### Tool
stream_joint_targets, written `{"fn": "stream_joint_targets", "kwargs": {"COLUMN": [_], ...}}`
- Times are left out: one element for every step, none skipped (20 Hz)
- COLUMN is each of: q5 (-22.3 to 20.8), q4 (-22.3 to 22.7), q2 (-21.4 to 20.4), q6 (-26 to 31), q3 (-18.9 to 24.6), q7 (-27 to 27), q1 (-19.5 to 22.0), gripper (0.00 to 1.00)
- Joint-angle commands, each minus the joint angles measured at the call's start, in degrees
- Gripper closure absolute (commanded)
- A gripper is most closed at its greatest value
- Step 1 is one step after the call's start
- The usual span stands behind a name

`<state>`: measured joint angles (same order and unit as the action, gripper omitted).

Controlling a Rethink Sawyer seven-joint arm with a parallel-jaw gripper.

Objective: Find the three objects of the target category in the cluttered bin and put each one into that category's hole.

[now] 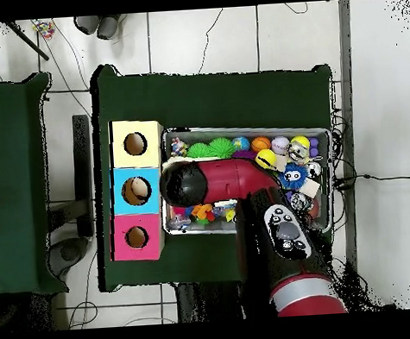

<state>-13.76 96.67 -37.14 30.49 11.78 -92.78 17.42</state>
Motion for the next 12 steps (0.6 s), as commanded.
{"fn": "stream_joint_targets", "kwargs": {"q5": [-2.8, -3.0, -2.9, -2.4, -1.9, -1.4, -0.9, -0.2, 0.6, 1.2, 1.8, 2.3], "q4": [-4.6, -5.6, -6.2, -6.7, -7.1, -7.2, -7.3, -7.7, -7.7, -7.4, -7.3, -7.1], "q2": [7.6, 9.1, 10.5, 11.5, 12.4, 12.7, 12.9, 12.9, 12.9, 12.6, 12.5, 12.4], "q6": [-1.0, -2.3, -3.5, -4.0, -4.5, -4.7, -4.8, -4.4, -4.2, -4.2, -4.1, -4.3], "q3": [-1.9, -3.4, -4.3, -5.1, -6.0, -6.9, -7.9, -8.5, -9.2, -9.7, -10.1, -10.4], "q7": [-5.9, -7.9, -9.3, -10.5, -11.7, -12.8, -13.9, -14.5, -15.1, -15.5, -15.8, -15.9], "q1": [-2.1, -3.6, -4.7, -5.7, -6.6, -7.7, -8.7, -9.6, -10.3, -10.9, -11.4, -11.8], "gripper": [0.0, 0.0, 0.0, 0.0, 0.0, 0.0, 0.0, 0.0, 0.0, 0.0, 0.0, 0.0]}}
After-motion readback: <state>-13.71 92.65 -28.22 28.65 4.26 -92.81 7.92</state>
